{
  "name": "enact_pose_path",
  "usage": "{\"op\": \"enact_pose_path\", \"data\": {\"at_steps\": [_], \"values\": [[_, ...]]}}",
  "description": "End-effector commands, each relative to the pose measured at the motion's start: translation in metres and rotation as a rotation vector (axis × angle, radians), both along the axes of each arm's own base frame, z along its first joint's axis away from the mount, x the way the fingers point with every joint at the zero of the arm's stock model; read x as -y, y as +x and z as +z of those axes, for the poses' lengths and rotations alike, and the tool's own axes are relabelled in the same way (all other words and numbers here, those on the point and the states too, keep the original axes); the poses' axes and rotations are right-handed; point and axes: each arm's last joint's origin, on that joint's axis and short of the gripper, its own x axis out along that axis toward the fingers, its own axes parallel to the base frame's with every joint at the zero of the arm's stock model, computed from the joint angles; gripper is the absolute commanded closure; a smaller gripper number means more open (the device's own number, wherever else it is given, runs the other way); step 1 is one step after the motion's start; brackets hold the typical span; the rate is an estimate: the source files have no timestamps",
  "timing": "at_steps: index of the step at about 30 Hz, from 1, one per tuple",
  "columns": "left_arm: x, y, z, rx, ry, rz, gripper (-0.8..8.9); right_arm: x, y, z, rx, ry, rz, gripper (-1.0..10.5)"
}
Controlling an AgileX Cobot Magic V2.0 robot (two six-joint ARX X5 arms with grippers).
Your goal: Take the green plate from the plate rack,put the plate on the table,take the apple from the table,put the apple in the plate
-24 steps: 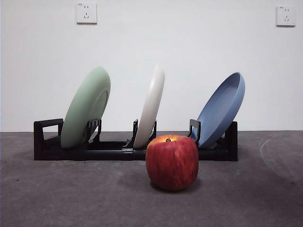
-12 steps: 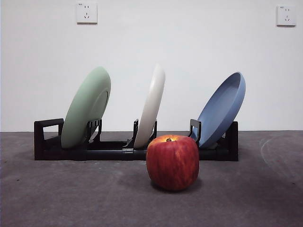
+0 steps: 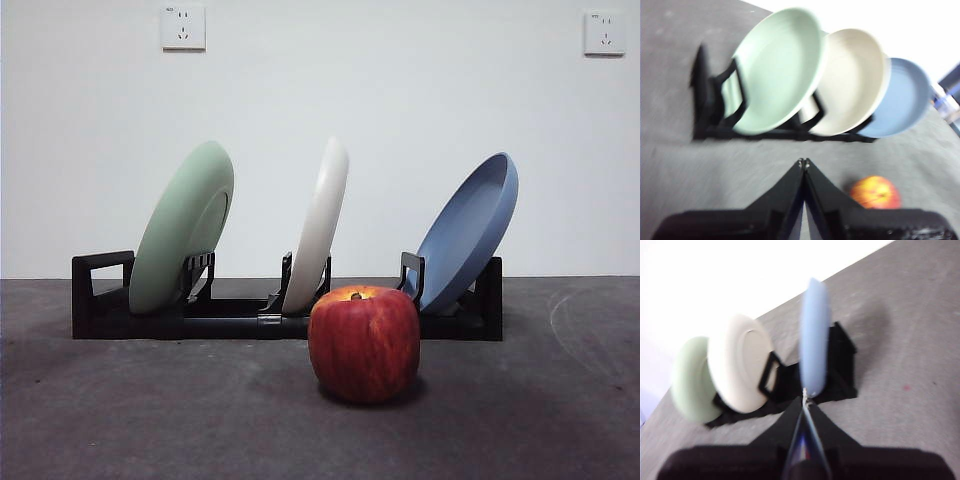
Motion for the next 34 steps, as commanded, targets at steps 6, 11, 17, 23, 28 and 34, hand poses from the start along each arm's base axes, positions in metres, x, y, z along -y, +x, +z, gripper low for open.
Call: {"op": "enact_pose_path", "data": {"at_steps": [6, 11, 17, 23, 28, 34], "values": [[0.003, 0.013, 0.102, 0.04, 0.061, -0.167, 8.18, -0.006, 0.025, 0.103, 0.061, -0.083, 0.284, 9.5], [0.004, 0.02, 0.165, 0.074, 0.102, -0.251, 8.18, -0.008, 0.038, 0.162, 0.094, -0.074, 0.429, 9.5], [0.004, 0.021, 0.221, 0.12, 0.167, -0.278, 8.18, -0.008, 0.048, 0.202, 0.073, -0.137, 0.456, 9.4], [0.004, 0.024, 0.246, 0.137, 0.185, -0.284, 8.06, -0.008, 0.052, 0.221, 0.066, -0.184, 0.478, 9.1], [0.003, 0.036, 0.245, 0.101, 0.178, -0.252, 3.79, -0.012, 0.059, 0.226, 0.063, -0.184, 0.496, 5.1], [0.009, 0.075, 0.232, 0.005, 0.189, -0.241, 3.06, -0.027, 0.073, 0.219, 0.008, -0.208, 0.515, 4.3]]}}
